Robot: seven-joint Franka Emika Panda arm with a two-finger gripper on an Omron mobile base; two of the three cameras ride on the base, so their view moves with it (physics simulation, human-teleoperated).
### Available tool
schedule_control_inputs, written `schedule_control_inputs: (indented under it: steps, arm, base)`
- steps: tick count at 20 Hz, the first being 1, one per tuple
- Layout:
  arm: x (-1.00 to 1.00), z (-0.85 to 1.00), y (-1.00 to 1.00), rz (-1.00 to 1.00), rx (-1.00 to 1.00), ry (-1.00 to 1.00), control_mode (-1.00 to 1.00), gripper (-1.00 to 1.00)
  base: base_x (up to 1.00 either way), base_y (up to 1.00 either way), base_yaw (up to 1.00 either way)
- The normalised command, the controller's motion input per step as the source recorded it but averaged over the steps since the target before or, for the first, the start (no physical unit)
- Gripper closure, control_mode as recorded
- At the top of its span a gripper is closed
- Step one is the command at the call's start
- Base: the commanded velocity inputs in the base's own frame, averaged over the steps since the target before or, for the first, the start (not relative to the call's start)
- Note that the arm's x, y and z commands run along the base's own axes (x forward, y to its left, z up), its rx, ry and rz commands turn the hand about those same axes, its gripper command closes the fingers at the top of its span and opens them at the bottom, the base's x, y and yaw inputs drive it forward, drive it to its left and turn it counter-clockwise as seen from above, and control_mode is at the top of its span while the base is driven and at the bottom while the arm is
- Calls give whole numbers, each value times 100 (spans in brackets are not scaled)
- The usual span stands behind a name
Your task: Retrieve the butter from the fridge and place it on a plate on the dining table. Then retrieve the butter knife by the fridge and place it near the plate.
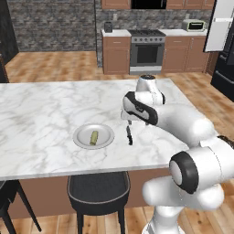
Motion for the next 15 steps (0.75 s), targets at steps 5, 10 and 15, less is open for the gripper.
schedule_control_inputs:
  steps: [5,10,15]
  arm:
    - [-100,78,0,7,0,-8,-100,-100]
    - [-100,75,-2,6,-1,-6,-100,-100]
    - [-72,44,-15,3,-4,-3,-100,-100]
  base:
    - [0,0,0]
    - [0,0,0]
    - [0,0,0]
